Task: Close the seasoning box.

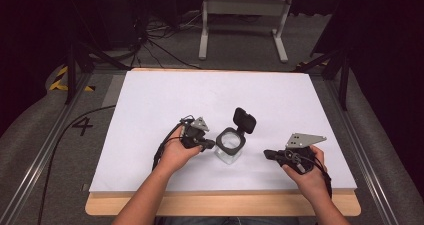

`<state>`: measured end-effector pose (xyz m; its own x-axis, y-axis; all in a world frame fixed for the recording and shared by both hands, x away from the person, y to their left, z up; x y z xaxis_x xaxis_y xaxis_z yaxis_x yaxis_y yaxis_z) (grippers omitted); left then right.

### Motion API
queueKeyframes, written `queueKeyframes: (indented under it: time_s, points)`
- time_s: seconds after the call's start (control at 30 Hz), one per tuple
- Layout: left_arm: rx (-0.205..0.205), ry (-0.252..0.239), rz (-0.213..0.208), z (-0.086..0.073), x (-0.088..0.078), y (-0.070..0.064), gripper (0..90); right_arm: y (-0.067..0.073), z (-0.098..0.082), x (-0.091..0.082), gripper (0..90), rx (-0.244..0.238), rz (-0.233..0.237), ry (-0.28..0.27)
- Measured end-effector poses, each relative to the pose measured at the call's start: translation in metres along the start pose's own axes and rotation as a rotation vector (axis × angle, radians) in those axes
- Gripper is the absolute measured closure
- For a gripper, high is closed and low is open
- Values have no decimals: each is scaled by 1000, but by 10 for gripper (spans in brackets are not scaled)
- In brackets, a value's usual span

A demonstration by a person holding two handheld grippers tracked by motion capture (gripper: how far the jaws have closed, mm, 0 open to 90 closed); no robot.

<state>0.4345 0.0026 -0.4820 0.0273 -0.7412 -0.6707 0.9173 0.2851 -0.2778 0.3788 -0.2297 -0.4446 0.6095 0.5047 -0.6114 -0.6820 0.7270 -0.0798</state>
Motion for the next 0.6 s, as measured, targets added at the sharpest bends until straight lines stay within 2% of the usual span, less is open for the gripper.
queueKeyframes:
  time_s: [0.03, 0.13, 0.17, 0.2, 0.23, 0.27, 0.3, 0.33, 0.37, 0.43, 0.47, 0.5, 0.53, 0.57, 0.6]
  points:
    - [24, 23, 1, -1, -1, -3, 867, -2, 1, -1, 900, 4, 0, -4]
    - [33, 38, -7, -3, -1, -8, 862, -3, 3, -1, 900, 5, 3, -9]
    - [43, 72, -30, -5, 0, -13, 858, -4, 4, -1, 900, 7, 3, -11]
    - [43, 72, -30, -5, 0, -13, 855, -4, 4, -1, 900, 7, 3, -11]
    - [39, 83, -58, -6, 3, -20, 855, -4, 5, -1, 900, 10, 5, -14]
    - [54, 100, -64, -7, 4, -23, 829, -5, 7, 0, 900, 11, 8, -19]
    - [54, 100, -64, -7, 4, -23, 837, -5, 8, 0, 900, 10, 9, -19]
    - [76, 102, -93, -6, 8, -31, 838, -6, 9, 0, 900, 11, 10, -21]
    - [76, 102, -93, -6, 8, -31, 839, -6, 9, 0, 900, 11, 10, -21]
    - [87, 106, -59, -5, 8, -31, 848, -6, 10, 0, 900, 11, 12, -26]
    - [68, 95, -38, -4, 3, -28, 880, -7, 11, 0, 900, 12, 13, -29]
    - [68, 95, -38, -4, 3, -28, 893, -7, 11, 0, 900, 12, 13, -29]
    - [30, 66, -10, -4, 0, -24, 893, -7, 11, -1, 900, 11, 13, -30]
    - [15, 35, 20, -3, -3, -19, 896, -7, 11, -1, 900, 10, 11, -33]
    - [-6, -8, 20, 0, -5, -14, 898, -8, 11, -1, 900, 10, 11, -34]
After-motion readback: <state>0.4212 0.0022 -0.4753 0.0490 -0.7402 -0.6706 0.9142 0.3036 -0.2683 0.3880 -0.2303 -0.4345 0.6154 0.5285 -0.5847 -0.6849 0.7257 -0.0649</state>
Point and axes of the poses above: each handheld gripper's, and its own axes: x roughly forward along the jaws, z roughly out of its top, y roughly to its left, the point moved 8 cm from there along x, roughly forward along the jaws, and after that the axes turned 10 degrees about -z, right-handed, at the moved point
